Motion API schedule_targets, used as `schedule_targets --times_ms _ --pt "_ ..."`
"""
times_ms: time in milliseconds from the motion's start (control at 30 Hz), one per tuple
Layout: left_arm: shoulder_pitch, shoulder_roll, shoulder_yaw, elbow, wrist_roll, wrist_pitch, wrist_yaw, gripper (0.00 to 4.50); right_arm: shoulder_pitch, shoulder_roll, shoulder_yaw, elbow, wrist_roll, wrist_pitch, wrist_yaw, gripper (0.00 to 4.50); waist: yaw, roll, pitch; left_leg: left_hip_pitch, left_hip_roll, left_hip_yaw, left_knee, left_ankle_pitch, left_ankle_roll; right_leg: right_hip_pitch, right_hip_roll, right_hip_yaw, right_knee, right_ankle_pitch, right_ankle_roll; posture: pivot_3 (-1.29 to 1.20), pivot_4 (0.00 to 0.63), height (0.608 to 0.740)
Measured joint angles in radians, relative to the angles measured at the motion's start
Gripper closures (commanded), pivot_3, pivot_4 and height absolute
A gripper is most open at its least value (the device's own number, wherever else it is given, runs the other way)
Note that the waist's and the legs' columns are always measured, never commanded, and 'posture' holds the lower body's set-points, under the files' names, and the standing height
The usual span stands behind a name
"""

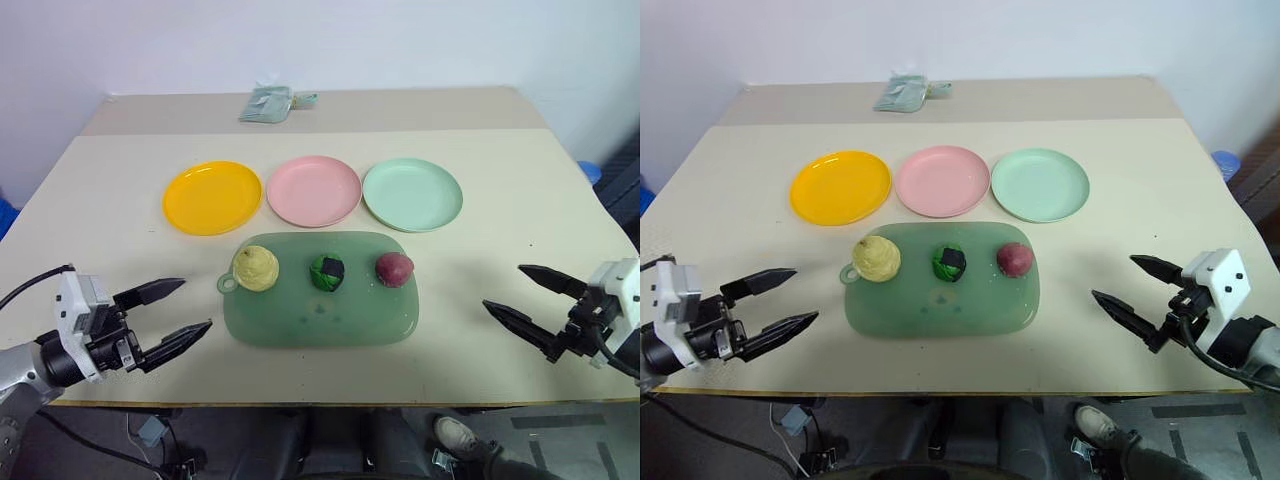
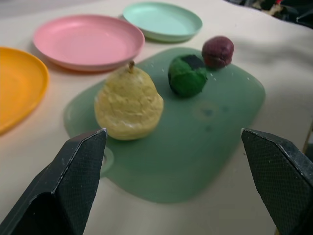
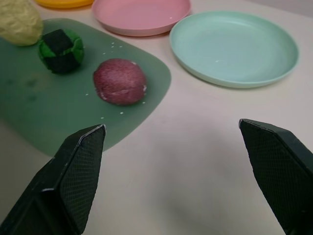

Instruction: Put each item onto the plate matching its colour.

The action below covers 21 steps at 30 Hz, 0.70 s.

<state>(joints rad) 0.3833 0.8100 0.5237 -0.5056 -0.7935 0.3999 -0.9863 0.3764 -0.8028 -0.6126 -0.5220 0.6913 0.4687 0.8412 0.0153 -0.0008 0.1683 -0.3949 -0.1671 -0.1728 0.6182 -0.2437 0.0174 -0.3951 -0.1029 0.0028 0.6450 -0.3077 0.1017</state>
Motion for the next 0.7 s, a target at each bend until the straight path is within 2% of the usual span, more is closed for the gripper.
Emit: schedule_targets --times_ms 500,700 --pt "-0.146 -0.027 -0.096 -0.093 0.009 0.109 0.193 0.00 -0.047 0.001 0.006 -0.071 0.047 0.030 -0.021 0.04 0.001 -0.001 0.001 0.000 0.000 0.002 0.000 0.000 0.000 -0.001 0.000 0.002 0.000 0.001 0.001 0.00 0.150 0.740" --pt "-0.203 -0.093 -0.166 -0.105 0.074 0.129 0.330 0.00 -0.147 0.001 0.099 -0.071 0.046 0.035 -0.029 0.04 0.000 -0.002 0.002 0.001 0.001 0.003 0.001 0.000 0.000 0.000 0.001 0.003 0.001 0.002 0.003 0.00 0.150 0.740"
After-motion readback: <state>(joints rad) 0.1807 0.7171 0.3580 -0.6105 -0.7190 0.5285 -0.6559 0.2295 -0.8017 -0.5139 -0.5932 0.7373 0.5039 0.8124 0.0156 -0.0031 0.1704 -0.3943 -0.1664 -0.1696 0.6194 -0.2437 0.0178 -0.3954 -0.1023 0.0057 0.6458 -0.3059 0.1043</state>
